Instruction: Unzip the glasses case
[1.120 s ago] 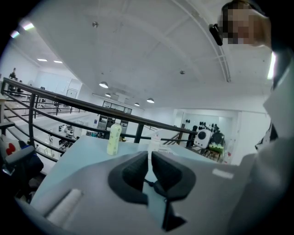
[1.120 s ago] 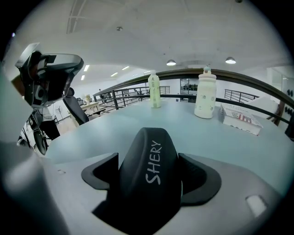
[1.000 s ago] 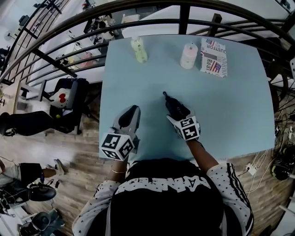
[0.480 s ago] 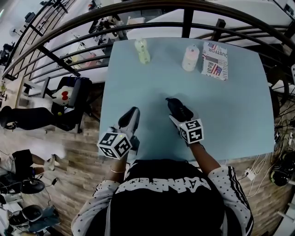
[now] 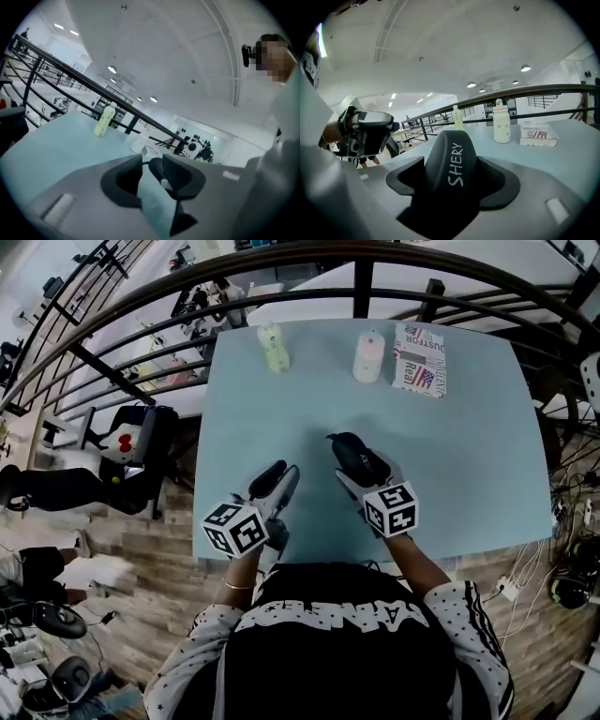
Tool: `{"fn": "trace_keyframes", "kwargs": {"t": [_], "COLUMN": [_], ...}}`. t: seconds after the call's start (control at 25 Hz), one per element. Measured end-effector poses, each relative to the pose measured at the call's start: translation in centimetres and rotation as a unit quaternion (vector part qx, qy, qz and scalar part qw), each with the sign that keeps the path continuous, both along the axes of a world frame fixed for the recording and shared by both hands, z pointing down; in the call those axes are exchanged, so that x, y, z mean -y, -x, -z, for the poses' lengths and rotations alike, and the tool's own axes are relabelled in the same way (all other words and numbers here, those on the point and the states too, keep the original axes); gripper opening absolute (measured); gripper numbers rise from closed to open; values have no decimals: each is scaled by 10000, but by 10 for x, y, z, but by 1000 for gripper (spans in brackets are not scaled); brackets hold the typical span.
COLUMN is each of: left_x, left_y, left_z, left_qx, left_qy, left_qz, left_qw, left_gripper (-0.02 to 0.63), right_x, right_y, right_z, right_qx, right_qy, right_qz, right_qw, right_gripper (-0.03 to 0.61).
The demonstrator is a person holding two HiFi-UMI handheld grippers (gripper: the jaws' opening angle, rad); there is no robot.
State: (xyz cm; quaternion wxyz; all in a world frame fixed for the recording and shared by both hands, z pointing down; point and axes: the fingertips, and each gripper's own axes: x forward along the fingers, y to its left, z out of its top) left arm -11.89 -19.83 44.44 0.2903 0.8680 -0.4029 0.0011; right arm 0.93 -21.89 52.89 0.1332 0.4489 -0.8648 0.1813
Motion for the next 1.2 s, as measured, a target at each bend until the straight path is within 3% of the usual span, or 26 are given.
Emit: {"fn": "trace_keyframes", "kwargs": {"t": [0.32,0.72,1.2], "left_x": [-22,-50,-82], "left_y": [-53,-114,-146], "left_z": [1,16,27], "left_qx": [-758,-1534,-1642], "left_qy": [478,725,578], "left_qz": [-762,-1477,-1512], "left_qw": [9931,9744,9731], "left_gripper": [0,0,0], "right_x": [-30,-79,-134], "right_y": [-4,-6,23], "right_z": [59,95,98], "right_qx": [322,168,-436], "right_qy": [-626,-1217,-1700], "right_qz": [236,794,1975], "right_qw": [9972,9892,9645], "right_gripper": [357,357,357]}}
